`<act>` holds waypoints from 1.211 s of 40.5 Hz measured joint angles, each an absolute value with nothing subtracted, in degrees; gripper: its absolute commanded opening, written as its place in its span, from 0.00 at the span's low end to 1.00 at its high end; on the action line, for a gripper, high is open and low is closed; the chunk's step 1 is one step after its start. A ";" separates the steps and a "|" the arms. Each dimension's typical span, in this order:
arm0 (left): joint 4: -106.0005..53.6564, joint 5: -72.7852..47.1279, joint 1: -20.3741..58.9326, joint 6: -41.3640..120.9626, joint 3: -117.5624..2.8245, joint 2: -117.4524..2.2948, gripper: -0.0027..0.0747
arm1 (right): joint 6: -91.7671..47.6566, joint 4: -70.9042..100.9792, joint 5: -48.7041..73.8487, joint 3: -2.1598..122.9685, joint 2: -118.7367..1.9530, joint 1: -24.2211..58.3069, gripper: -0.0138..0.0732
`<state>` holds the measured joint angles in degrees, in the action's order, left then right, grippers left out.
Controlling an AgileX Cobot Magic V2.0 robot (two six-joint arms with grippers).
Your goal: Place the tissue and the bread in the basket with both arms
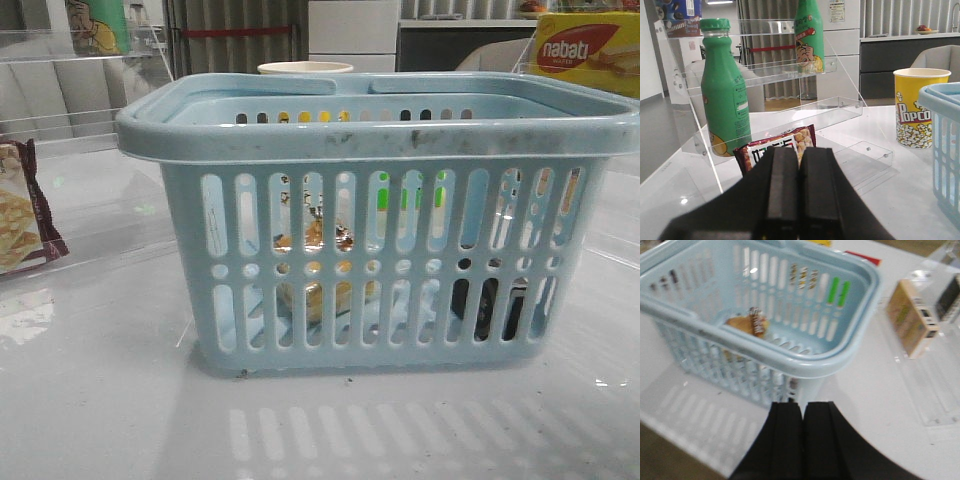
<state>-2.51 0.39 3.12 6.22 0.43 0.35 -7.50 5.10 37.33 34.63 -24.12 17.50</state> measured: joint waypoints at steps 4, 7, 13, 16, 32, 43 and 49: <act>-2.51 0.39 3.12 6.22 0.43 0.35 0.15 | -7.66 5.02 30.23 27.29 -18.07 9.93 0.22; -2.51 0.39 3.12 6.22 0.43 0.35 0.15 | -7.65 5.02 24.88 22.10 -13.92 4.88 0.22; -2.51 0.39 3.12 6.22 0.43 0.35 0.15 | -7.65 5.02 16.68 11.22 -6.20 -0.06 0.22; -2.51 0.39 3.12 6.22 0.43 0.35 0.15 | -7.69 5.02 13.74 6.56 -3.24 -0.76 0.22; -2.51 0.39 3.12 6.22 0.43 0.35 0.15 | -7.82 5.02 4.60 -1.67 0.57 -0.88 0.22; -2.51 0.39 3.12 6.22 0.43 0.35 0.15 | -7.82 6.82 -0.31 -1.67 0.57 -0.88 0.22; -2.51 0.39 3.12 6.22 0.43 0.35 0.15 | -7.82 7.15 -0.43 -1.67 0.65 -0.88 0.22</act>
<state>-2.51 0.39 3.12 6.22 0.43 0.35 -7.82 7.15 -0.43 -1.67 0.65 -0.88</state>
